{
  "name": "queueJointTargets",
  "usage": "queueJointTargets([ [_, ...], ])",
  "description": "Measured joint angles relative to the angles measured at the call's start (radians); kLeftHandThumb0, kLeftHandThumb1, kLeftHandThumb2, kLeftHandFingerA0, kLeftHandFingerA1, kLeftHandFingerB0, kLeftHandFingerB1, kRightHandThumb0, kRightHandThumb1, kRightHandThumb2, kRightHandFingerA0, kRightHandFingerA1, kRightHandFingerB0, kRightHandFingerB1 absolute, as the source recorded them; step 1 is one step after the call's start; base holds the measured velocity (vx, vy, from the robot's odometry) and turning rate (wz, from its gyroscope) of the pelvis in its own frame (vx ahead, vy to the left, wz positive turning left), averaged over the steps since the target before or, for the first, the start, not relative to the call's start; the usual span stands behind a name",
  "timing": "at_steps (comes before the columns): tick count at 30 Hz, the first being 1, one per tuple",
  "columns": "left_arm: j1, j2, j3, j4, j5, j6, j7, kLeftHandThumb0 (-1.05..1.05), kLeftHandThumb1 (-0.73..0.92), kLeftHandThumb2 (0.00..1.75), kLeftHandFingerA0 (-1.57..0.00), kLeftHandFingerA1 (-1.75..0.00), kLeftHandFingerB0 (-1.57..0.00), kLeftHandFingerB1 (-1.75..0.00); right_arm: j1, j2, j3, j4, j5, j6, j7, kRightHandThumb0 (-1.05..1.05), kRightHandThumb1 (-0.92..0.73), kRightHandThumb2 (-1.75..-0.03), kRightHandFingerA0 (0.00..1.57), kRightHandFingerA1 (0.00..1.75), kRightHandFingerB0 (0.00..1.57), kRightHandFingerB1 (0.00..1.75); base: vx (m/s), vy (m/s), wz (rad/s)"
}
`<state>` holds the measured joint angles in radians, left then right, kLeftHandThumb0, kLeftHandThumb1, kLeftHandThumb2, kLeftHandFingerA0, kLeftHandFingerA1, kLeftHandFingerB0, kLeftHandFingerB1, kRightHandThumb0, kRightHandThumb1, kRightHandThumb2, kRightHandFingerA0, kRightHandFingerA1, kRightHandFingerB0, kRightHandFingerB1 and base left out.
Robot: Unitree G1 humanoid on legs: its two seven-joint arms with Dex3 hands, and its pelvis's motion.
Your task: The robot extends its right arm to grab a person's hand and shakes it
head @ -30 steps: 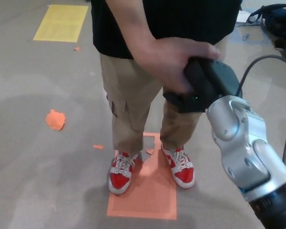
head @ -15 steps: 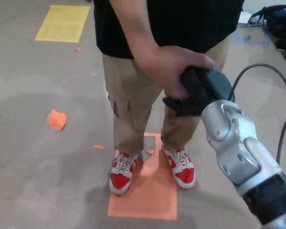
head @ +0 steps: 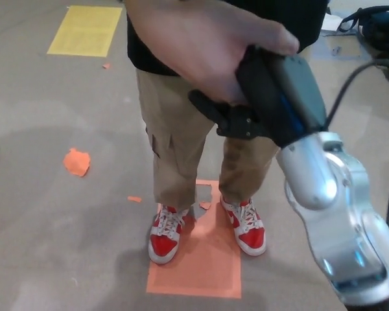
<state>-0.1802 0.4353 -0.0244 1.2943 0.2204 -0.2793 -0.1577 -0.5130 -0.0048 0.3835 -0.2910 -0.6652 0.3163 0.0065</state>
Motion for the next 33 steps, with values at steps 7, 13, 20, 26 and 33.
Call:
queueJointTargets([
  [7,0.000,0.000,-0.001,0.000,0.000,0.000,0.000,-0.62,0.92,0.68,-0.31,-0.32,-0.24,-0.30,0.079,-0.008,0.004,-0.165,-0.025,0.047,0.042,-0.27,-0.80,-0.63,1.00,0.58,0.53,0.41,0.00,0.000,0.00],
  [13,0.003,0.003,-0.006,0.001,0.001,0.002,-0.003,-0.65,0.92,0.68,-0.31,-0.32,-0.24,-0.30,0.083,-0.022,0.015,-0.137,-0.044,0.083,0.086,-0.21,-0.74,-0.62,0.88,0.58,0.51,0.43,0.00,0.000,0.00],
  [20,0.005,0.003,-0.008,0.001,0.001,0.002,-0.005,-0.64,0.92,0.69,-0.32,-0.33,-0.25,-0.30,0.031,-0.020,0.017,0.195,-0.038,0.091,0.087,-0.20,-0.59,-0.57,0.92,0.71,0.51,0.44,0.00,0.000,0.00],
  [26,0.000,0.003,-0.020,0.000,0.005,0.002,-0.003,-0.63,0.92,0.69,-0.33,-0.33,-0.25,-0.30,-0.035,0.001,0.017,0.429,-0.029,0.074,0.061,-0.20,-0.55,-0.56,0.87,0.94,0.53,0.43,0.00,0.000,0.00],
  [33,0.000,0.006,-0.026,0.002,0.007,0.002,-0.004,-0.64,0.92,0.69,-0.31,-0.32,-0.23,-0.30,-0.074,0.010,0.018,0.569,-0.004,0.009,0.015,-0.20,-0.58,-0.57,0.81,1.08,0.51,0.43,0.00,0.000,0.00],
])
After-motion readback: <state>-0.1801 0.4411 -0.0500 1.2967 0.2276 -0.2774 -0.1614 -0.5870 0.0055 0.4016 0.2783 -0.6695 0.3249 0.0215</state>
